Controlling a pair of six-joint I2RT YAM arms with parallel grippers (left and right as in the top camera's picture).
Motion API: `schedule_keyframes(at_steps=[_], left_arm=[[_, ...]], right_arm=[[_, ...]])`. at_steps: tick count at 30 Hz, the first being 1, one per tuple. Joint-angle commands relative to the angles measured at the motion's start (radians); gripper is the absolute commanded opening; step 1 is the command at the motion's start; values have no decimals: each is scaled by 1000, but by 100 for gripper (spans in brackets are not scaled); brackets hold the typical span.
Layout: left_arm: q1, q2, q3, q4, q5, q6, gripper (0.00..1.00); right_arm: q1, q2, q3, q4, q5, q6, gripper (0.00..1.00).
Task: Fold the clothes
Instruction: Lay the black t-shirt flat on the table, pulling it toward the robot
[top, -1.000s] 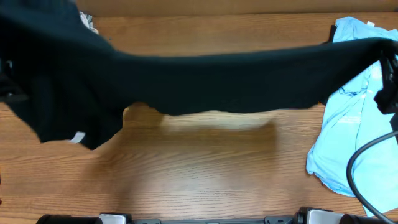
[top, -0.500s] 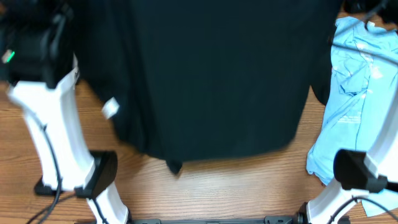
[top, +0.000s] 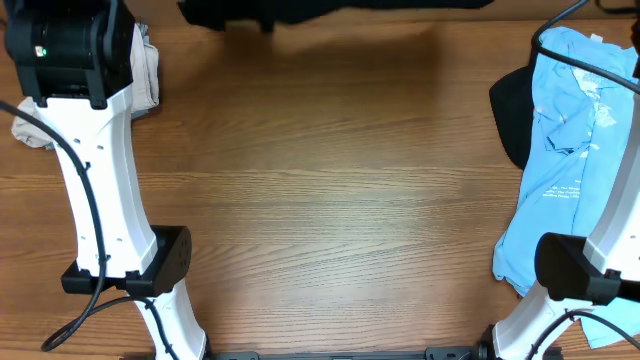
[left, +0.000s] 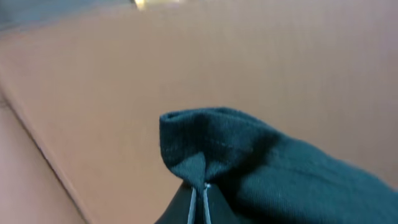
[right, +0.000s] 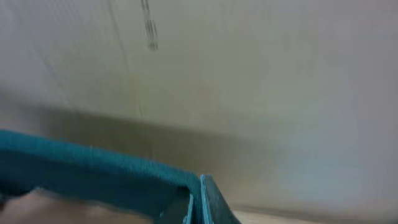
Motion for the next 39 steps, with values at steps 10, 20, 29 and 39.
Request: schedule_keyframes(at_steps=[10,20,29,39], left_arm=[[19,216,6,-610,127,-130,4],[19,229,7,-922,242,-203,5],[15,128,-41,-991,445,-204,4],[19,-187,-512,-991,264,-283,4]], right_arm=[[-8,252,12,-306,-1,3,4],[-8,251,13,-570,-4,3,4],[-6,171,12,-667,-58,97,4],[29,-68,-291,-667,25,132,4]])
